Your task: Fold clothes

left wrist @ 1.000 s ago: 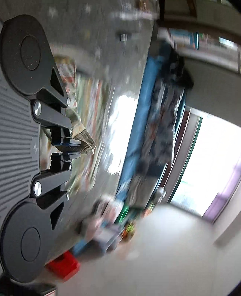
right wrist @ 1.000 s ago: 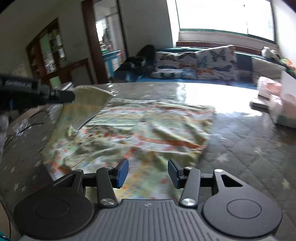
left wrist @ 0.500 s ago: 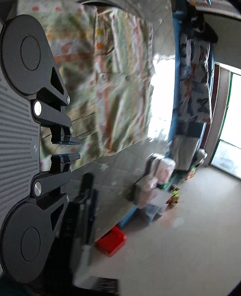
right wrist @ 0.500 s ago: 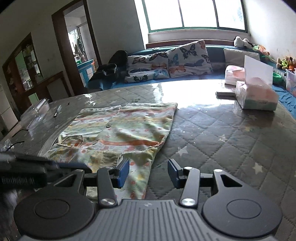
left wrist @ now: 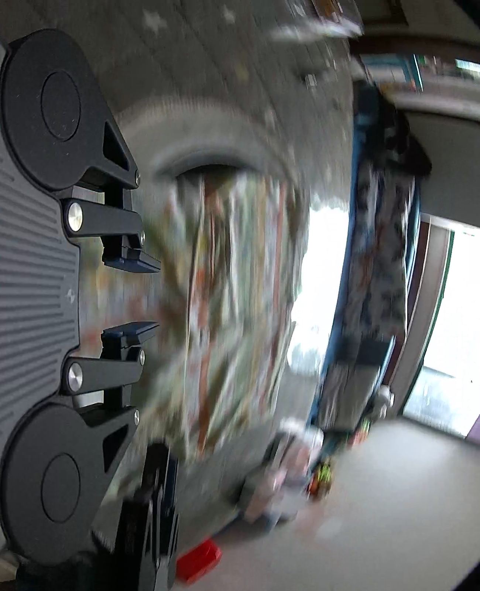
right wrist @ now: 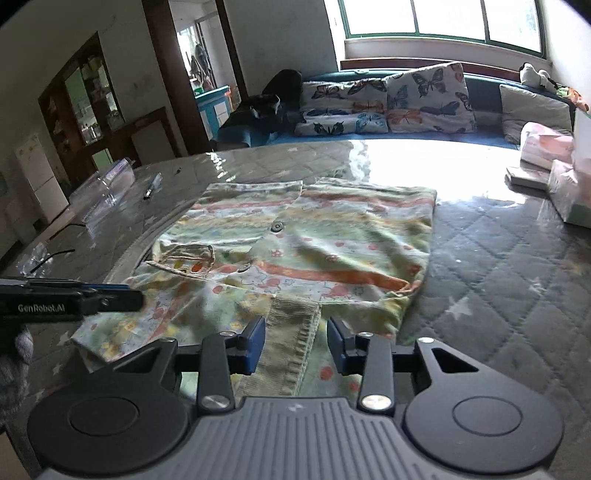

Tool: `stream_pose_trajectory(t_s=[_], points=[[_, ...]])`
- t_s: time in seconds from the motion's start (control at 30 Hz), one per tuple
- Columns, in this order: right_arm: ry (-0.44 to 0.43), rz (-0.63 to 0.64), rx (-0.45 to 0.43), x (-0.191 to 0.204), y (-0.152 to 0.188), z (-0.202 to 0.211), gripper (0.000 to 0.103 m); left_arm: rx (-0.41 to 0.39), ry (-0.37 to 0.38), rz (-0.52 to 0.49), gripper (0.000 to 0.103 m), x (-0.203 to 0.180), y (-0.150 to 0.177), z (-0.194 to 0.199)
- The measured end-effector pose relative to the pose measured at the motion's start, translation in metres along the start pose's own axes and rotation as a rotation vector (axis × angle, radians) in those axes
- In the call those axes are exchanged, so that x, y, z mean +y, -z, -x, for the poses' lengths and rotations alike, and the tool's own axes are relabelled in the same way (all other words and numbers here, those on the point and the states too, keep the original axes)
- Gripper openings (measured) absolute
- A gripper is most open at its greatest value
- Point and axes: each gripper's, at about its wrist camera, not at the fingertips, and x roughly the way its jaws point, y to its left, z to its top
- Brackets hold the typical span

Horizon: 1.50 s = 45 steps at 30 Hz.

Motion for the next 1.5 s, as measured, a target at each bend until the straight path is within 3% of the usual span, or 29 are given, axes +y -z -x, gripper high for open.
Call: stream_pose_trajectory(t_s=[0.13, 0.3, 0.5, 0.73, 0.93, 1.17, 1.37, 1.5], points=[[0.018, -0.011, 0.027, 0.0, 0.001, -0.014, 0.021, 0.007, -0.058, 0.029, 0.029, 0.027, 0.001, -0.006], [0.055, 0.026, 0.021, 0.007, 0.002, -0.012, 0.02, -0.005, -0.112, 0.006, 0.028, 0.037, 0.001, -0.011], [0.042, 0.076, -0.024, 0.017, -0.006, -0.001, 0.021, -0.023, -0.069, -0.001, 0.028, 0.028, -0.014, -0.008], [0.007, 0.13, 0.025, 0.026, -0.007, -0.023, 0.023, 0.006, -0.062, -0.073, 0.03, 0.013, -0.017, -0.035], [-0.002, 0.167, 0.034, 0.028, -0.004, -0.013, 0.028, -0.007, -0.05, -0.084, 0.031, 0.012, -0.016, -0.024], [-0.034, 0.204, 0.046, 0.037, 0.006, -0.004, 0.029, 0.0, 0.062, -0.161, 0.031, -0.03, -0.005, -0.018], [-0.033, 0.238, 0.072, 0.04, 0.018, 0.0, 0.03, 0.037, 0.059, -0.24, 0.031, -0.047, 0.014, -0.025], [-0.031, 0.259, 0.077, 0.039, 0.025, 0.007, 0.031, 0.053, 0.054, -0.213, 0.036, -0.043, 0.014, -0.014]])
